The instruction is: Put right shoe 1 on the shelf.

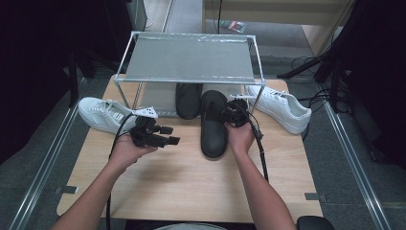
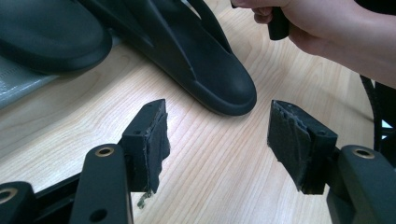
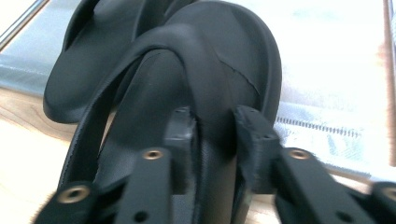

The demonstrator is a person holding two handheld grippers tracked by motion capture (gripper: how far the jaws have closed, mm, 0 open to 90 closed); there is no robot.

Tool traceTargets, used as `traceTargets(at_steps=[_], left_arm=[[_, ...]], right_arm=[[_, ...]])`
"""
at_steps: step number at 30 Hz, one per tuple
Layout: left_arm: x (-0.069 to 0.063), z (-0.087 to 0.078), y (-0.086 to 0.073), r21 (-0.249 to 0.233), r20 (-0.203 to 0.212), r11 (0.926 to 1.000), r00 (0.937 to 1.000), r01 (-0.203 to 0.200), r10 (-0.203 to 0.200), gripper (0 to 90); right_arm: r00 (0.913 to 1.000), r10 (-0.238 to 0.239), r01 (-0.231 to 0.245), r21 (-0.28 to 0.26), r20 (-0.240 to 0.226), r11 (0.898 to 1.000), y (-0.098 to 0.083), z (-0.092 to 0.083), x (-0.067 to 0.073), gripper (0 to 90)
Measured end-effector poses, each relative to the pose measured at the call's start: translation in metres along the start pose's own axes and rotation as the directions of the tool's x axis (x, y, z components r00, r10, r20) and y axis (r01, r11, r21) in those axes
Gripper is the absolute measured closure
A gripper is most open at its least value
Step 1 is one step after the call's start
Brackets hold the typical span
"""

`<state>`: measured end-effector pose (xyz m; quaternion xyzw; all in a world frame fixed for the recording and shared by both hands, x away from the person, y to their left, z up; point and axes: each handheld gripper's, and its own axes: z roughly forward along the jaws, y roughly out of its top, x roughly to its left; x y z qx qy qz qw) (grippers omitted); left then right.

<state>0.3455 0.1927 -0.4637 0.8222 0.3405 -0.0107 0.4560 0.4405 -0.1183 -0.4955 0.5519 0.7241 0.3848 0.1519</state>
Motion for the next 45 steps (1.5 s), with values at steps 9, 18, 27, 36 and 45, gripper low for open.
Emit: traceTargets(at_steps=[9,18,27,36,45], left_arm=[[0.003,0.000,0.003,-0.003,-0.002,1.0000,1.0000,0.002,-0.002,39.2],[0.014,0.001,0.015,0.020,0.004,0.9975,0.9976,0.068,-0.068,56.9],[0.029,-0.005,0.044,0.018,-0.004,0.9995,0.9996,0.027,-0.027,69.5],[0.033,-0.005,0.093,0.018,0.015,0.9983,0.9984,-0.055,0.054,86.6],[0.040,-0.005,0.145,0.050,0.009,0.9917,0.9929,-0.119,0.118,90.0]], right_arm=[[0.9973,-0.072,0.071,-0.051,-0.012,0.996,-0.005,-0.022,0.004,60.9],[0.9858,-0.136,0.130,-0.066,-0.097,0.989,-0.024,-0.062,0.014,62.5],[0.9743,-0.161,0.156,-0.045,-0.157,0.987,-0.067,-0.088,0.025,64.3],[0.9689,-0.169,0.167,-0.027,-0.180,0.986,-0.093,-0.097,0.034,62.9],[0.9674,-0.177,0.172,-0.042,-0.181,0.984,-0.104,-0.102,0.036,57.8]])
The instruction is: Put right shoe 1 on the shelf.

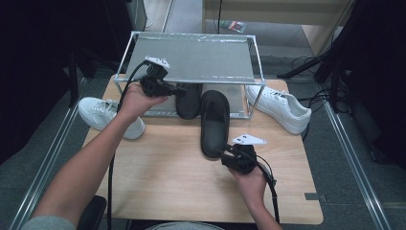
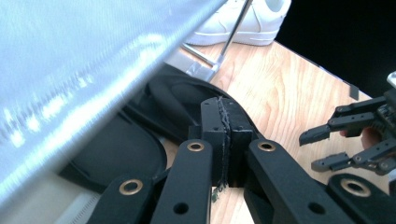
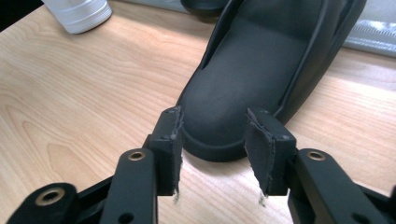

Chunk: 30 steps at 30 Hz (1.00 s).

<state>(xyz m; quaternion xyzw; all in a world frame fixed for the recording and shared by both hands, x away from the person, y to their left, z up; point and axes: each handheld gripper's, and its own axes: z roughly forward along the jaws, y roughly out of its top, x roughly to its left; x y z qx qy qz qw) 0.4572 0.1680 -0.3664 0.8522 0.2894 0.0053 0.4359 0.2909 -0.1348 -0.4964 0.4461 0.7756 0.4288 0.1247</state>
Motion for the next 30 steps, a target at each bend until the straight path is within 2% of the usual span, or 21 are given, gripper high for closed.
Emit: traceTargets(at_steps=[2,6,9,11,15,18,19,20,21,22,24,26,30], left_arm=[[0.005,-0.001,0.009,0.002,0.005,1.0000,1.0000,0.001,-0.001,90.0],[0.014,-0.005,0.026,-0.012,-0.024,0.9999,0.9997,-0.005,0.004,90.0],[0.022,-0.004,0.036,0.002,-0.053,0.9999,0.9985,-0.011,0.011,90.0],[0.026,-0.002,0.041,0.014,-0.077,0.9998,0.9968,-0.017,0.018,90.0],[0.034,0.004,0.043,0.015,-0.096,0.9996,0.9951,-0.023,0.024,90.0],[0.040,0.010,0.042,0.035,-0.115,0.9992,0.9931,-0.019,0.023,90.0],[0.043,0.011,0.041,0.020,-0.109,0.9997,0.9939,-0.014,0.016,90.0],[0.043,0.011,0.041,0.020,-0.109,0.9997,0.9939,-0.014,0.016,90.0],[0.043,0.011,0.041,0.022,-0.115,0.9996,0.9932,-0.018,0.021,90.0],[0.044,0.012,0.041,0.020,-0.115,0.9996,0.9931,-0.021,0.023,90.0],[0.043,0.012,0.041,0.024,-0.121,0.9991,0.9919,-0.036,0.038,90.0],[0.043,0.013,0.040,0.026,-0.121,0.9986,0.9914,-0.046,0.049,90.0],[0.043,0.013,0.038,0.015,-0.118,0.9992,0.9923,-0.036,0.038,90.0]], right_arm=[[1.0000,0.004,-0.004,0.008,-0.008,1.000,-0.002,0.001,0.001,55.7],[0.9994,0.001,0.000,0.014,-0.034,1.000,-0.004,0.002,0.002,52.7],[0.9989,-0.016,0.016,0.009,-0.044,1.000,-0.004,0.003,0.004,52.7],[0.9987,-0.015,0.015,0.008,-0.049,1.000,-0.004,0.003,0.004,52.7],[0.9982,-0.009,0.010,0.011,-0.059,1.000,-0.004,0.005,0.004,54.6],[0.9978,-0.021,0.022,0.020,-0.062,1.000,-0.007,0.007,0.006,63.3],[0.9976,-0.024,0.026,0.036,-0.065,0.999,-0.009,0.010,0.006,76.1],[0.9976,-0.024,0.026,0.036,-0.065,0.999,-0.009,0.010,0.006,76.1],[0.9979,-0.009,0.012,0.050,-0.065,0.999,-0.010,0.011,0.005,84.1],[0.9964,0.012,-0.006,0.068,-0.084,0.998,-0.011,0.013,0.004,88.1],[0.9949,0.032,-0.022,0.100,-0.096,0.995,-0.012,0.019,0.004,90.0],[0.9949,0.025,-0.013,0.123,-0.098,0.992,-0.014,0.025,0.005,90.0],[0.9970,-0.001,0.012,0.148,-0.077,0.989,-0.016,0.035,0.008,90.0]])
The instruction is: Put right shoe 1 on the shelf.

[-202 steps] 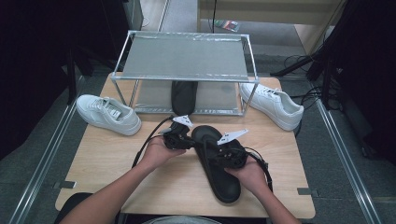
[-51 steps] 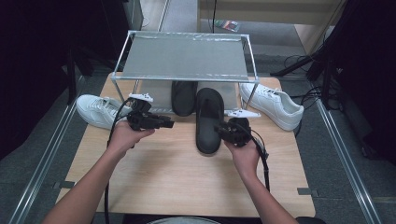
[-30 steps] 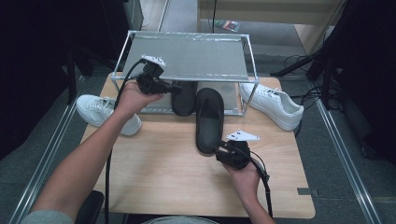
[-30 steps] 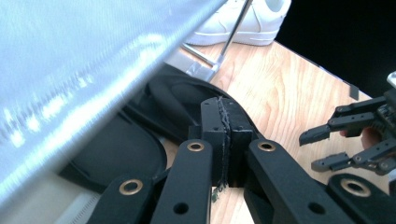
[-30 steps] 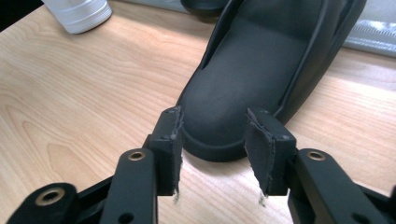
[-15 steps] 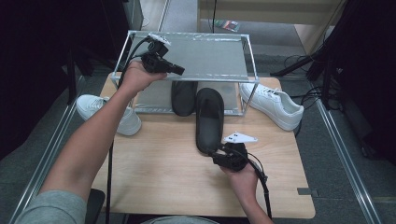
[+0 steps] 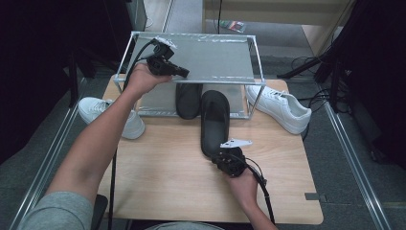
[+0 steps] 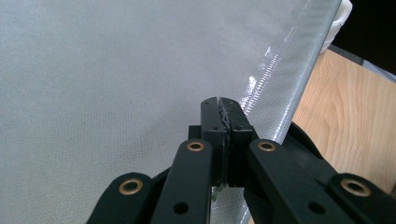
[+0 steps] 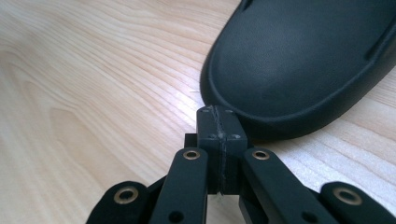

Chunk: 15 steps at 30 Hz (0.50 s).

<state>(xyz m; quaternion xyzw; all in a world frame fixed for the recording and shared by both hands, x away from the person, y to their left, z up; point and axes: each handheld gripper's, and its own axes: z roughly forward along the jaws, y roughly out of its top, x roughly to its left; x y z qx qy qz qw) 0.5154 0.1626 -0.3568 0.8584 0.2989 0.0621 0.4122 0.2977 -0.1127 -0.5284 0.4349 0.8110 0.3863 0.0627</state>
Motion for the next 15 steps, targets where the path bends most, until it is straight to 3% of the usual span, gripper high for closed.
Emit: traceTargets(at_steps=[15], left_arm=[[-0.0016,0.0003,0.0012,0.016,-0.014,0.9997,0.9997,0.019,-0.019,90.0]], right_arm=[[0.9993,-0.027,0.027,0.002,0.026,1.000,0.0083,0.0101,-0.0068,90.0]])
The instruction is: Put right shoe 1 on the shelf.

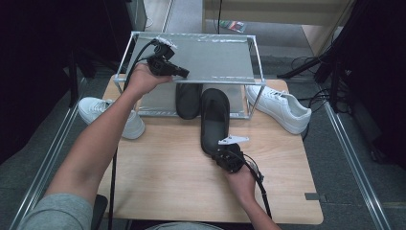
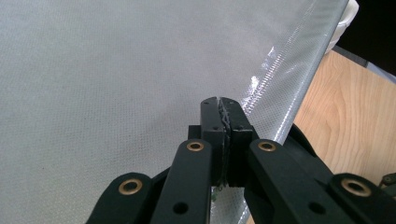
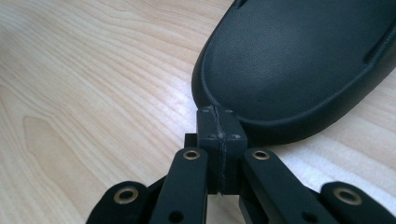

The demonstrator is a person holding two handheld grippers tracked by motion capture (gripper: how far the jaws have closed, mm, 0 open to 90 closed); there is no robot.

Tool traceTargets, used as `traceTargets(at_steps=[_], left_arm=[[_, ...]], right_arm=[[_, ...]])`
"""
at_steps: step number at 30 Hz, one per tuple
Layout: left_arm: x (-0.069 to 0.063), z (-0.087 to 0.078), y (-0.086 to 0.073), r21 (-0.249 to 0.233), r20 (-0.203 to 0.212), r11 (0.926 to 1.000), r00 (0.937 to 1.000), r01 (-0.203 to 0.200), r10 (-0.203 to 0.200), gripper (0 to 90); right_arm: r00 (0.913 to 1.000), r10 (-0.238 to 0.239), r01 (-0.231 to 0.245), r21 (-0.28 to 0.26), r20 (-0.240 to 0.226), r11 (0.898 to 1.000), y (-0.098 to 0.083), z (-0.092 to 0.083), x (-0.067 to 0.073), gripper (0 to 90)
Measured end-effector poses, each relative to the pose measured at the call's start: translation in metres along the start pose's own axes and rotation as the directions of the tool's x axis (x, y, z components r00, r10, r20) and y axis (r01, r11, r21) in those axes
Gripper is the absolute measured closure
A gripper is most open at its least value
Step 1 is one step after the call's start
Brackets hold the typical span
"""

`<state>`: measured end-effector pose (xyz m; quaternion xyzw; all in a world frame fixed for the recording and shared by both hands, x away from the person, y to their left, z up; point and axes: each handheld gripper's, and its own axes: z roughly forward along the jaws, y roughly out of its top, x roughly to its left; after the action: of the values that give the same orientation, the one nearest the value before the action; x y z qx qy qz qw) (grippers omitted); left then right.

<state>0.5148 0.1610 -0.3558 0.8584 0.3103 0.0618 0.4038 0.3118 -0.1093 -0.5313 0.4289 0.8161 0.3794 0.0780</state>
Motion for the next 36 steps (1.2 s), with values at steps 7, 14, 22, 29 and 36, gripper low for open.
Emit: traceTargets(at_steps=[7,14,22,29,36], left_arm=[[-0.002,0.000,-0.001,-0.005,-0.014,0.9998,0.9997,-0.019,0.019,90.0],[-0.002,0.001,-0.001,-0.001,-0.014,0.9998,0.9997,-0.019,0.019,90.0],[-0.001,0.001,-0.002,-0.004,-0.011,1.0000,0.9999,-0.009,0.009,90.0],[-0.001,0.001,-0.002,-0.007,-0.007,0.9999,0.9999,-0.010,0.010,90.0],[-0.002,0.001,-0.002,-0.006,-0.019,0.9997,0.9996,-0.023,0.023,90.0]], right_arm=[[0.9999,0.011,-0.011,-0.008,0.004,1.000,0.006,0.003,-0.004,90.0],[0.9998,0.018,-0.018,-0.046,0.005,0.999,0.019,0.004,-0.011,90.0],[0.9990,0.035,-0.033,-0.067,0.027,0.997,0.036,0.006,-0.023,90.0],[0.9998,0.021,-0.021,-0.062,-0.005,0.998,0.030,-0.004,-0.018,90.0],[0.9999,-0.007,0.007,0.002,0.012,1.000,0.014,0.002,-0.015,90.0]])
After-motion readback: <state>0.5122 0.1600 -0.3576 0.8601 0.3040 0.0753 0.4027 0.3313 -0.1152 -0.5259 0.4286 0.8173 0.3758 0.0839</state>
